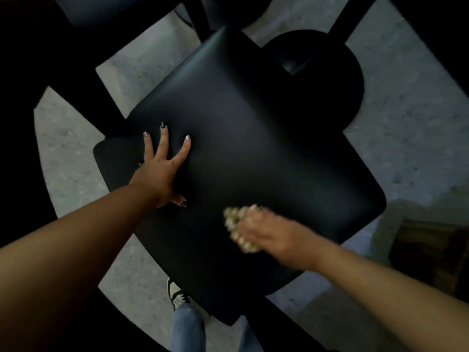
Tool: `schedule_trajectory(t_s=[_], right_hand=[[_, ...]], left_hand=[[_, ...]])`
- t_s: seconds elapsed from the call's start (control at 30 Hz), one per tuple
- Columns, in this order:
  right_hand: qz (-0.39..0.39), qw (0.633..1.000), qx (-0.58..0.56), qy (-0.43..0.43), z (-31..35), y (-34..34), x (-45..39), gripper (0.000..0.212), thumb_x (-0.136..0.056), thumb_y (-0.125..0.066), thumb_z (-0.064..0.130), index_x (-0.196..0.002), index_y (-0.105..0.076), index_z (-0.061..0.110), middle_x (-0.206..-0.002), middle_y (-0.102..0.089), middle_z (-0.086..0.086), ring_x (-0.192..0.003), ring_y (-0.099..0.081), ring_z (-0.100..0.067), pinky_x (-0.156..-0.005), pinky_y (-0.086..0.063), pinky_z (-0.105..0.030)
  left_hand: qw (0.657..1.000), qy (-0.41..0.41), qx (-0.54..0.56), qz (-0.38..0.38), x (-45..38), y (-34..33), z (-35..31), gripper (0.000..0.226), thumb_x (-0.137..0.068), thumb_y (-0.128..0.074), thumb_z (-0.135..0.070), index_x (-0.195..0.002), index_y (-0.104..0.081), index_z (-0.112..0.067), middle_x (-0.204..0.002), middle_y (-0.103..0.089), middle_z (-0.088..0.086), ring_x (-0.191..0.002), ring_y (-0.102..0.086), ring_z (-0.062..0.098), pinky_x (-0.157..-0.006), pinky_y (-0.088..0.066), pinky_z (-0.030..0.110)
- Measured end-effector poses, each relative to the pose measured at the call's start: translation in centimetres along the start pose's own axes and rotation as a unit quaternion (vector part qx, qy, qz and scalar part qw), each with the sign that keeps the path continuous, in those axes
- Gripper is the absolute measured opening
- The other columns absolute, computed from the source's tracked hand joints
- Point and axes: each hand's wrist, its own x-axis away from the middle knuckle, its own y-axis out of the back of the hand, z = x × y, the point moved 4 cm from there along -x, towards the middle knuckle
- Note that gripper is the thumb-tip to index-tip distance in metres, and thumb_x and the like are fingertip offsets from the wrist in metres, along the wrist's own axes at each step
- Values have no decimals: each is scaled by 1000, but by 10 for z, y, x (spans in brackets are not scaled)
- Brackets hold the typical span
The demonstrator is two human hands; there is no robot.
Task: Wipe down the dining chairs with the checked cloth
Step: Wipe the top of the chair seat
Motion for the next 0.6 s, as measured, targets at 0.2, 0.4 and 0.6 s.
schedule_trajectory(t_s=[0.2,0.4,0.6], right_hand=[[-193,843,44,-500,-75,45,58,62,-77,-34,-7,-138,-41,-6,-147,-37,-21,-142,-23,-36,-120,-3,-36],[-39,993,36,-103,39,-29,-21,38,-94,-39,3,-127,-57,-3,-132,-55,-21,-130,-44,-39,-115,-25,-45],[-133,967,61,-209,-94,40,-41,45,-88,-32,-3,-125,-55,-10,-132,-52,-28,-127,-45,-45,-108,-32,-56]], left_hand=[[1000,-5,16,5,-2,-1,1,145,-55,-92,-32,-147,19,-45,-147,48,0,-136,38,38,-112,-15,67],[1000,20,21,-3,4,-1,-7,145,-57,-93,-28,-148,18,-45,-149,46,0,-140,33,40,-111,-14,68],[999,19,27,-12,1,-2,-5,144,-58,-92,-27,-148,19,-45,-149,45,0,-140,32,38,-111,-12,66]])
